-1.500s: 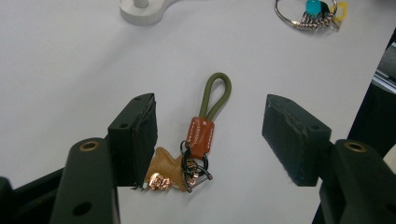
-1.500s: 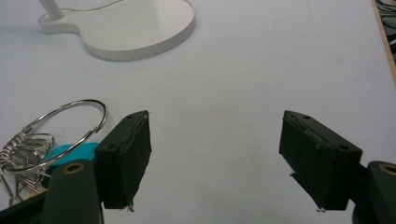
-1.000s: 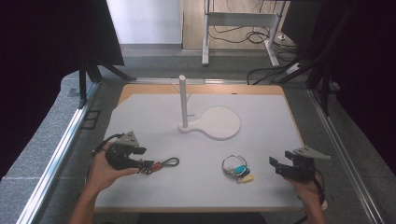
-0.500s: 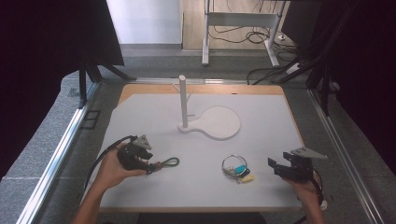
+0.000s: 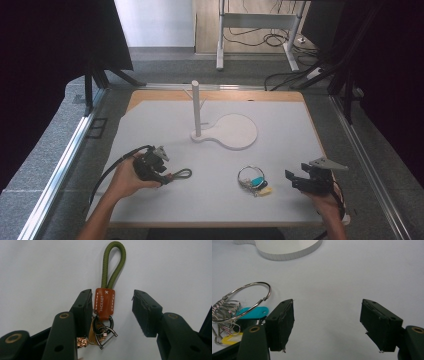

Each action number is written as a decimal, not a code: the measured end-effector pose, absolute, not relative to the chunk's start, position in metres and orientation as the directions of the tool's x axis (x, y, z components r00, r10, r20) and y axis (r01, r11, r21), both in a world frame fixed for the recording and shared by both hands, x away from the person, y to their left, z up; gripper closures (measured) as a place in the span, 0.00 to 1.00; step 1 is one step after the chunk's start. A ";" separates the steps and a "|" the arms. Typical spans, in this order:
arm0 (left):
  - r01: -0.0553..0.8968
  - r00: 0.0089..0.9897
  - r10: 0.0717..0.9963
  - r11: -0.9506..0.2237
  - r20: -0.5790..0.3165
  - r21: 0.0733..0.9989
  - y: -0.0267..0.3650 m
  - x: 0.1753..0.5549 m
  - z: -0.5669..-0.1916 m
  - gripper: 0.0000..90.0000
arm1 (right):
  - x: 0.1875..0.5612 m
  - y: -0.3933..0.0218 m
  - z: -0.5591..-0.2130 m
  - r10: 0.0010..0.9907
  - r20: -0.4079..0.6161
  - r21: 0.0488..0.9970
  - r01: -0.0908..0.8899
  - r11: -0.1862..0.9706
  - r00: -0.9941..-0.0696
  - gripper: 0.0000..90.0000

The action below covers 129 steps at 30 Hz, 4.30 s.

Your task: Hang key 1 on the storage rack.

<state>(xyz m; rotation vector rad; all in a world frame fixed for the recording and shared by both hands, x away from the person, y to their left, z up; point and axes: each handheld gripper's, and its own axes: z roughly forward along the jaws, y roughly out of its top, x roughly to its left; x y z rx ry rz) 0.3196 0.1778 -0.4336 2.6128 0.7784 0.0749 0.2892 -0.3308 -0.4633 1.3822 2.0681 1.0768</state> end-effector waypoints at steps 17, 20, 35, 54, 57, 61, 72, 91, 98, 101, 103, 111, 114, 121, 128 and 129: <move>0.484 0.870 0.491 -0.839 -0.036 0.250 0.164 0.336 -0.450 0.65 | 0.290 -0.332 -0.464 0.913 0.066 0.784 0.587 0.202 -0.403 0.31; 0.467 0.880 0.474 -0.852 -0.030 0.234 0.159 0.337 -0.451 0.67 | 0.290 -0.332 -0.464 0.913 0.065 0.784 0.587 0.203 -0.403 0.31; 0.460 0.887 0.462 -0.876 -0.017 0.148 0.148 0.341 -0.456 0.74 | 0.290 -0.330 -0.465 0.912 0.056 0.778 0.590 0.215 -0.405 0.31; 0.517 0.848 0.521 -0.770 -0.100 0.373 0.180 0.338 -0.414 0.75 | 0.290 -0.331 -0.466 0.917 0.055 0.777 0.594 0.208 -0.394 0.32; 0.518 0.844 0.526 -0.748 -0.105 0.414 0.187 0.337 -0.404 0.75 | 0.290 -0.331 -0.466 0.917 0.056 0.778 0.593 0.207 -0.394 0.32; 0.507 0.847 0.521 -0.739 -0.101 0.443 0.191 0.336 -0.391 0.75 | 0.290 -0.331 -0.466 0.915 0.058 0.780 0.591 0.208 -0.398 0.32; 0.492 0.850 0.516 -0.710 -0.104 0.504 0.194 0.337 -0.367 0.75 | 0.289 -0.334 -0.465 0.915 0.064 0.788 0.584 0.198 -0.397 0.32; 0.504 0.838 0.530 -0.656 -0.133 0.562 0.206 0.344 -0.345 0.75 | 0.290 -0.334 -0.465 0.915 0.064 0.788 0.583 0.198 -0.398 0.33; 0.512 0.832 0.539 -0.652 -0.134 0.559 0.207 0.352 -0.340 0.75 | 0.291 -0.335 -0.466 0.917 0.067 0.784 0.589 0.195 -0.392 0.33; 0.508 0.833 0.537 -0.652 -0.130 0.563 0.206 0.355 -0.335 0.75 | 0.291 -0.335 -0.466 0.918 0.066 0.784 0.589 0.195 -0.392 0.33; 0.508 0.832 0.539 -0.648 -0.130 0.568 0.206 0.357 -0.333 0.75 | 0.291 -0.335 -0.466 0.918 0.068 0.784 0.590 0.193 -0.391 0.33; 0.519 0.823 0.551 -0.631 -0.138 0.577 0.206 0.366 -0.330 0.75 | 0.291 -0.335 -0.466 0.917 0.070 0.784 0.590 0.192 -0.392 0.33; 0.521 0.822 0.551 -0.625 -0.144 0.582 0.207 0.369 -0.329 0.75 | 0.291 -0.334 -0.466 0.918 0.069 0.783 0.591 0.194 -0.392 0.33; 0.530 0.818 0.551 -0.613 -0.165 0.586 0.208 0.378 -0.328 0.75 | 0.291 -0.334 -0.466 0.917 0.068 0.784 0.589 0.195 -0.394 0.33; 0.539 0.814 0.551 -0.598 -0.183 0.593 0.210 0.386 -0.328 0.75 | 0.291 -0.335 -0.467 0.916 0.068 0.783 0.590 0.196 -0.395 0.33; 0.540 0.814 0.549 -0.595 -0.189 0.596 0.211 0.389 -0.327 0.75 | 0.291 -0.335 -0.467 0.916 0.068 0.782 0.591 0.197 -0.396 0.33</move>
